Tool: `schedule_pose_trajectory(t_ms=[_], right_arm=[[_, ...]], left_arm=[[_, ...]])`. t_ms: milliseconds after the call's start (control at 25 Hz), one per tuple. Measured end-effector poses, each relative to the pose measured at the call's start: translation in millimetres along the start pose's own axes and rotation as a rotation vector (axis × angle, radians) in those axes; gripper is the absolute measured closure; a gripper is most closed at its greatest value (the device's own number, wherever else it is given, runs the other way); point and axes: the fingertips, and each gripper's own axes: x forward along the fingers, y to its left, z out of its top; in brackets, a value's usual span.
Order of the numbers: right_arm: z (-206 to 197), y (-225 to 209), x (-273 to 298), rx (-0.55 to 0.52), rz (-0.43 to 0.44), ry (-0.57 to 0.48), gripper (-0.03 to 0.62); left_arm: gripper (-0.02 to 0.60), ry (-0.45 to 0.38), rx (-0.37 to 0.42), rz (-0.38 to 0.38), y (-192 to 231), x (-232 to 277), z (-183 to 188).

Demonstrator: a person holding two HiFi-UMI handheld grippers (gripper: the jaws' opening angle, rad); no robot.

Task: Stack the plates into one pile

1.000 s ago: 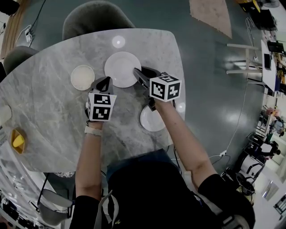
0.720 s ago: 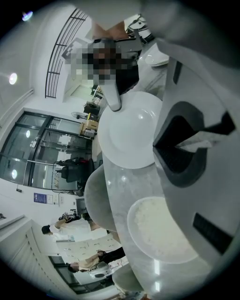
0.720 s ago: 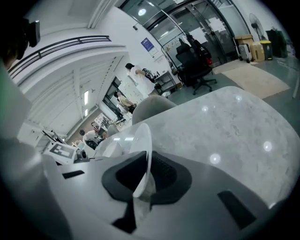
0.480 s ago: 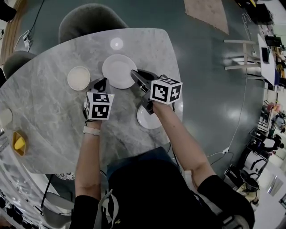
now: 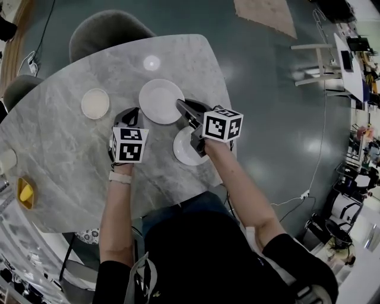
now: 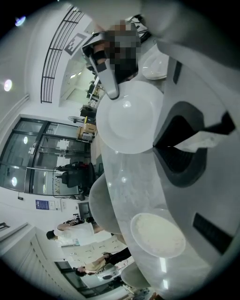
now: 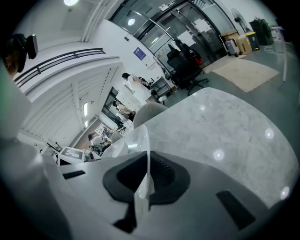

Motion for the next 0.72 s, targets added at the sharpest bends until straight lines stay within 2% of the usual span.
schedule_pose_trajectory(t_ms=[720], right_arm=[[-66.5, -30.4, -101.8, 0.197, 0.026, -0.06, 0.569]], left_arm=[[0.571, 0.038, 0.047, -0.012, -94.2, -23.4, -43.1]])
